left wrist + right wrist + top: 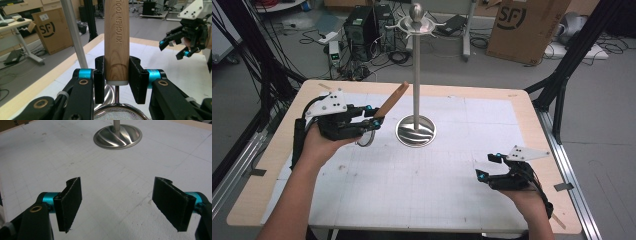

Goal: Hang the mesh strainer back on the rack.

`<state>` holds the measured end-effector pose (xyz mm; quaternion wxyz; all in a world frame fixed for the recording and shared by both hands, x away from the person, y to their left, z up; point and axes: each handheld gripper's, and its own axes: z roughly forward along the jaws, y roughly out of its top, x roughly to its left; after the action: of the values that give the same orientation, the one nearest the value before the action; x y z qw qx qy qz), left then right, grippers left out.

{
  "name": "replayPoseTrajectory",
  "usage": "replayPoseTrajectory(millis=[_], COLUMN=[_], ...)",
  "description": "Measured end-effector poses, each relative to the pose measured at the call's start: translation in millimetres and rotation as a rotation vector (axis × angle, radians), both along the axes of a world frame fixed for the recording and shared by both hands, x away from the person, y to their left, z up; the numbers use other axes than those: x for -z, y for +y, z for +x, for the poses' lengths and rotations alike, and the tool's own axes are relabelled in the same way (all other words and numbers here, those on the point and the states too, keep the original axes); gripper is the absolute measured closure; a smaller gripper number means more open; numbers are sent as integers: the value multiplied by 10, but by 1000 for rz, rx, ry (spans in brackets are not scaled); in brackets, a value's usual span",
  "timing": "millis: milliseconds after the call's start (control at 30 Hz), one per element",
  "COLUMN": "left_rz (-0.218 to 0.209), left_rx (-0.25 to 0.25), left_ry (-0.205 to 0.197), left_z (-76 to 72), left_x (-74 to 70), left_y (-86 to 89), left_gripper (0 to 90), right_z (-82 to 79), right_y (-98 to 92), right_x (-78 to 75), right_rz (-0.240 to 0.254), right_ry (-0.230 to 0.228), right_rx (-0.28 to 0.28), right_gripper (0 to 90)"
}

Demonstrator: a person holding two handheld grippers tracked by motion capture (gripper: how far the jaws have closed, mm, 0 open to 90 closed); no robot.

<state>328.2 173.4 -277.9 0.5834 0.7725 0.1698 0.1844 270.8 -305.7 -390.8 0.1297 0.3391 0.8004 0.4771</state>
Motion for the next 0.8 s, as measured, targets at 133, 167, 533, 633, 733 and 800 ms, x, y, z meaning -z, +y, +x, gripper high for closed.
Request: replayPoseTrajectory(millis=[133, 167, 533, 633, 733, 800], left_rz=[4, 6, -6, 4, 3, -4], left_rx=[-4, -8, -44, -56, -59, -53], left_ry=[-16, -20, -33, -37, -45, -49], left_z=[26, 33, 169, 210, 243, 262], left_x=[-121, -153, -384, -454, -509, -525], left_y=[29, 40, 154, 167, 170, 164], left_gripper=[689, 689, 689, 689, 689, 689], right_z=[0, 1, 1, 1, 1, -3], right_y=[0, -2, -3, -3, -7, -9], right_x=[0, 0, 0, 0, -4, -7], right_rz=[0, -2, -1, -1, -2, 1], right_ry=[-1, -3, -2, -2, -5, -3], right_rx=[-1, -1, 0, 0, 1, 0], right_gripper=[230, 230, 230, 230, 231, 230])
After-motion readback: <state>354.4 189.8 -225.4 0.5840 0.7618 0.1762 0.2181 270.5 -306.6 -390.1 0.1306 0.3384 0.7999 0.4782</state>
